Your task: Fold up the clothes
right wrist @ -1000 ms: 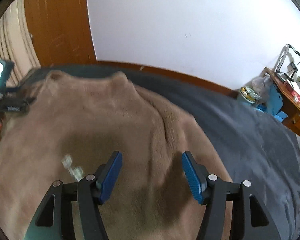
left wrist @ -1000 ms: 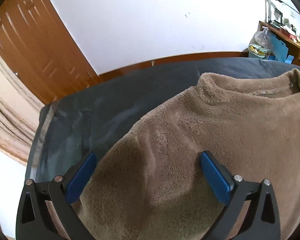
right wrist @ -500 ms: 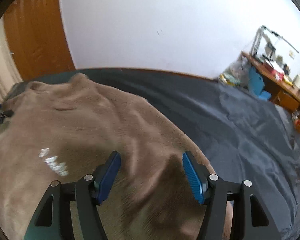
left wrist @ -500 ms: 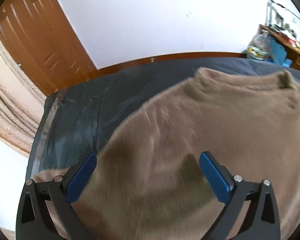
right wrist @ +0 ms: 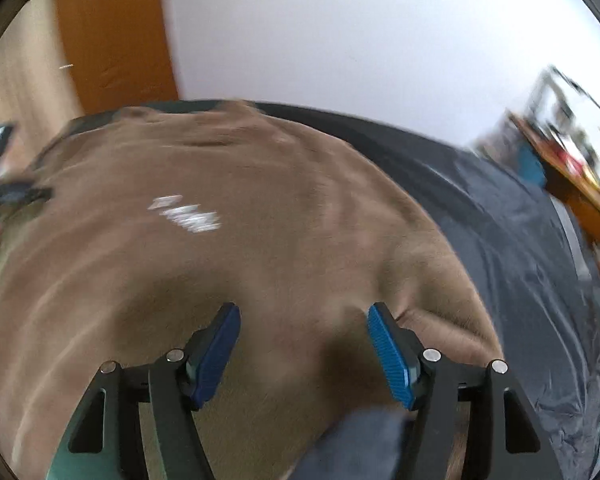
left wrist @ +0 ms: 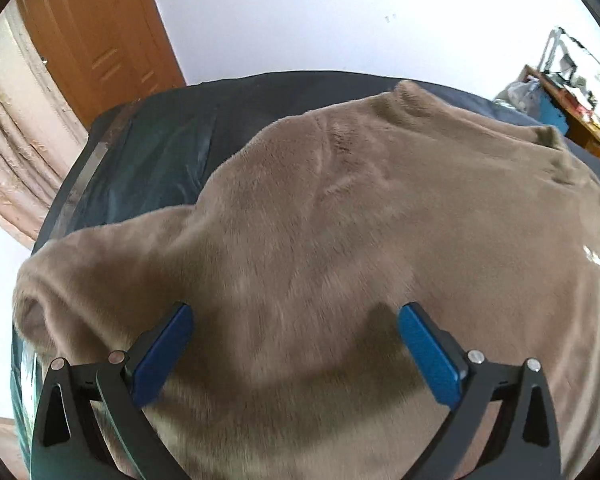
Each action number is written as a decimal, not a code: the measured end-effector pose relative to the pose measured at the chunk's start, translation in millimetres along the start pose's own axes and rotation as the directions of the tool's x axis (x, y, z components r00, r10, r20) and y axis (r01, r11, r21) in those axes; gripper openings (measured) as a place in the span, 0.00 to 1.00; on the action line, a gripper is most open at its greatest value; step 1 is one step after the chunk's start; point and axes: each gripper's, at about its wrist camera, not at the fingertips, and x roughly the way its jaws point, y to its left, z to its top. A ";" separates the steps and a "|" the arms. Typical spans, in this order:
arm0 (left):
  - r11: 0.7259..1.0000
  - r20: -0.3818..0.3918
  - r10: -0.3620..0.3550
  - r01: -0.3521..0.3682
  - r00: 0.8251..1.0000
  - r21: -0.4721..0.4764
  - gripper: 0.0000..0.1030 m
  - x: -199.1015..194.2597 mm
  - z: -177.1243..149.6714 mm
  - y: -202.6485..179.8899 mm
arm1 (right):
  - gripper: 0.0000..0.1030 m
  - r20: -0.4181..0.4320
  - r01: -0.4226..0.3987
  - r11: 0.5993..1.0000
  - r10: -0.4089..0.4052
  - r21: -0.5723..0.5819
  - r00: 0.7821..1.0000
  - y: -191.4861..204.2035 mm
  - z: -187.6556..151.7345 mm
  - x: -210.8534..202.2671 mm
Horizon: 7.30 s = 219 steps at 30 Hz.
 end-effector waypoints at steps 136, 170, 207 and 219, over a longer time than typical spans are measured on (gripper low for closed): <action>0.879 0.045 -0.389 0.356 0.920 0.317 1.00 -50.7 -105.5 -176.7 | 0.17 0.122 0.573 0.707 -0.667 0.414 0.735 -45.2 -261.8 -196.3; 0.876 0.042 -0.372 0.336 0.927 0.346 1.00 -50.6 -107.0 -180.5 | 0.44 0.009 0.091 0.236 -0.390 0.967 0.921 -237.5 -226.8 -133.6; 0.795 -0.005 -0.603 0.601 0.798 0.086 1.00 -49.3 -86.6 -138.6 | 0.23 0.343 -0.185 0.978 0.141 0.101 0.929 65.2 -46.5 -79.9; 0.738 -0.009 -0.674 0.674 0.739 0.046 1.00 -47.0 -83.6 -134.4 | 0.84 0.425 -0.061 0.889 -0.155 0.453 0.892 -20.7 -62.0 -78.8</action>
